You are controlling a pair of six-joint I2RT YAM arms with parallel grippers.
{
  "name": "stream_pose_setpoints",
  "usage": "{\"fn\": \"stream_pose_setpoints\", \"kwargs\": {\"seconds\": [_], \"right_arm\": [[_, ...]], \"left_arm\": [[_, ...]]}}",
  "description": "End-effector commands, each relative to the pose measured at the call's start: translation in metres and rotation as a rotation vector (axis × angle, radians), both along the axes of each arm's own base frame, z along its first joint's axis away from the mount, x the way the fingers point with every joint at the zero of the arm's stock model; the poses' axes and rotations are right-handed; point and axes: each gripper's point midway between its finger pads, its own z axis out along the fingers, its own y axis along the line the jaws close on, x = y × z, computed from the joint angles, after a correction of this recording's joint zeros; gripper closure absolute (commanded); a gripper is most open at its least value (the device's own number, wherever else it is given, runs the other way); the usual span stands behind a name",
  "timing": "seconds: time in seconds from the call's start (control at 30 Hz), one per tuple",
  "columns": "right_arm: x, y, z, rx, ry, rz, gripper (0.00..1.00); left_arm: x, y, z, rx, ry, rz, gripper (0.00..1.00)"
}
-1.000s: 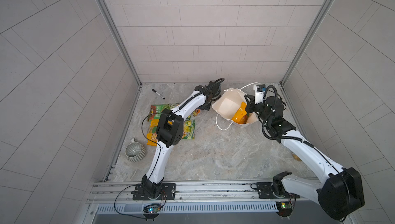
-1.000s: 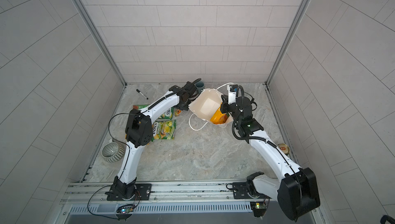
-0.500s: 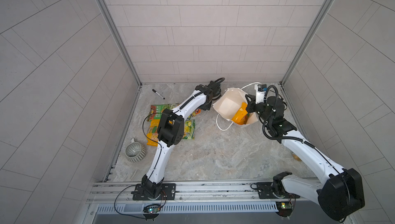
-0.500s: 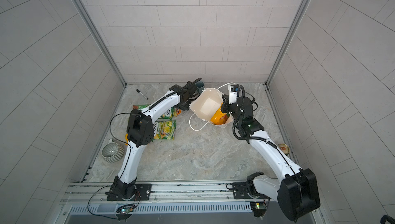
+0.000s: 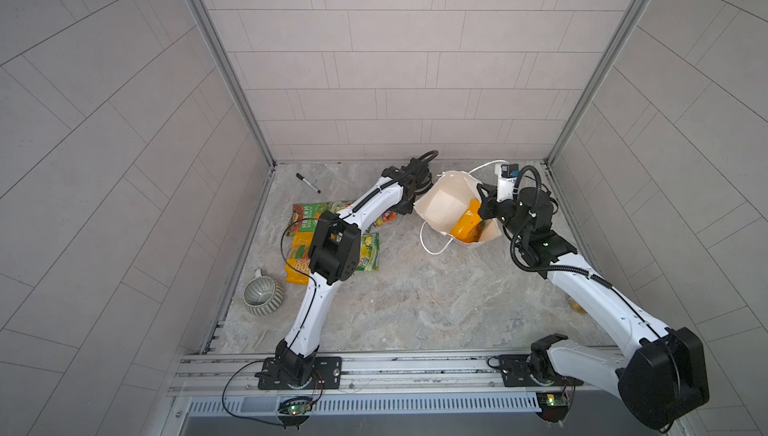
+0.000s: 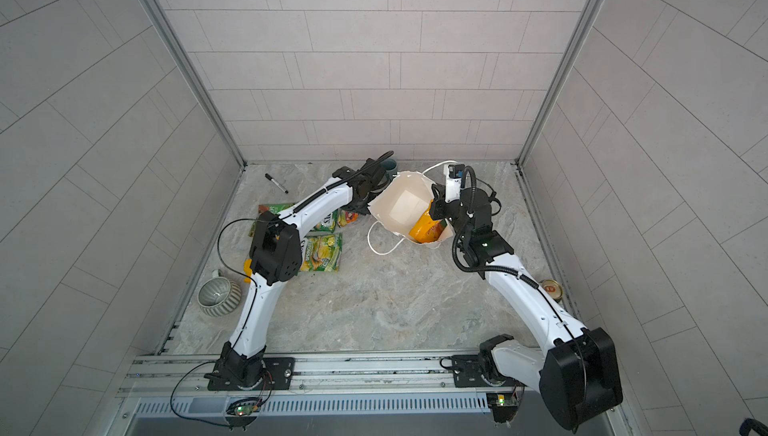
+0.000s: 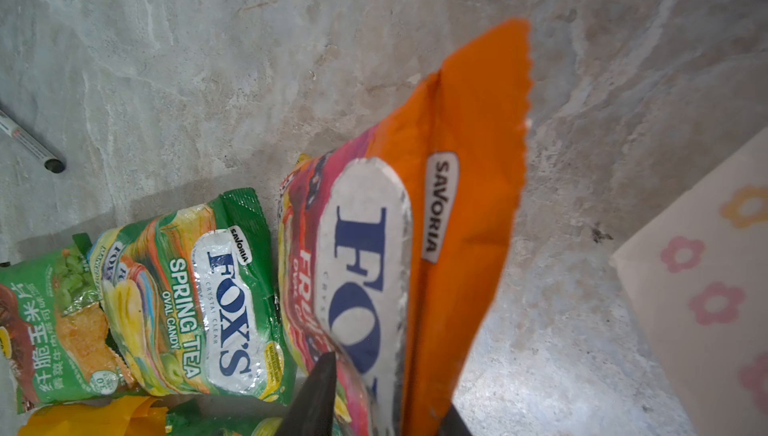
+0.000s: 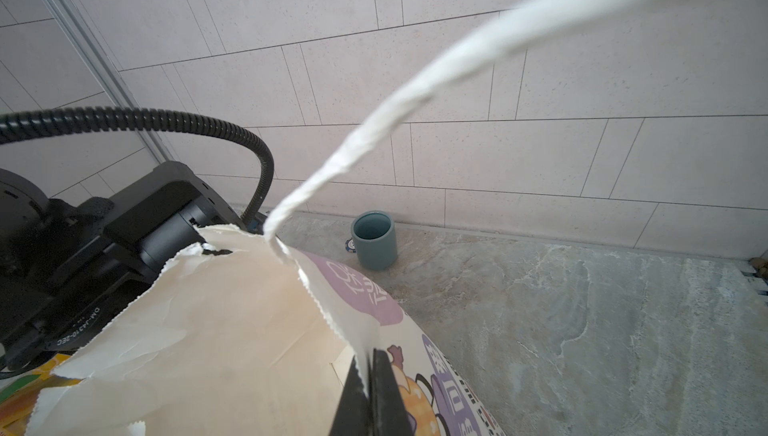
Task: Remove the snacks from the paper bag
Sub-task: 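Lower the orange packet and open the left gripper to release it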
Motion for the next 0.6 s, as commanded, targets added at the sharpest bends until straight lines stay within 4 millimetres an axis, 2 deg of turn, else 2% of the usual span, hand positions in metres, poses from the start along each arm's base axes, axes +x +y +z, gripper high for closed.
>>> {"fn": "stream_pose_setpoints", "kwargs": {"seconds": [0.0, 0.3, 0.57], "right_arm": [[-0.004, -0.003, 0.015, 0.018, -0.032, -0.005, 1.00], [-0.002, -0.002, 0.012, 0.020, -0.026, -0.003, 1.00], [-0.003, -0.002, 0.013, 0.018, -0.028, -0.005, 1.00]], "left_arm": [[0.013, 0.004, 0.007, 0.000, -0.043, 0.025, 0.62], [0.023, -0.003, 0.007, -0.057, -0.062, 0.013, 0.53], [0.023, 0.001, 0.021, -0.067, -0.073, 0.014, 0.48]]}}
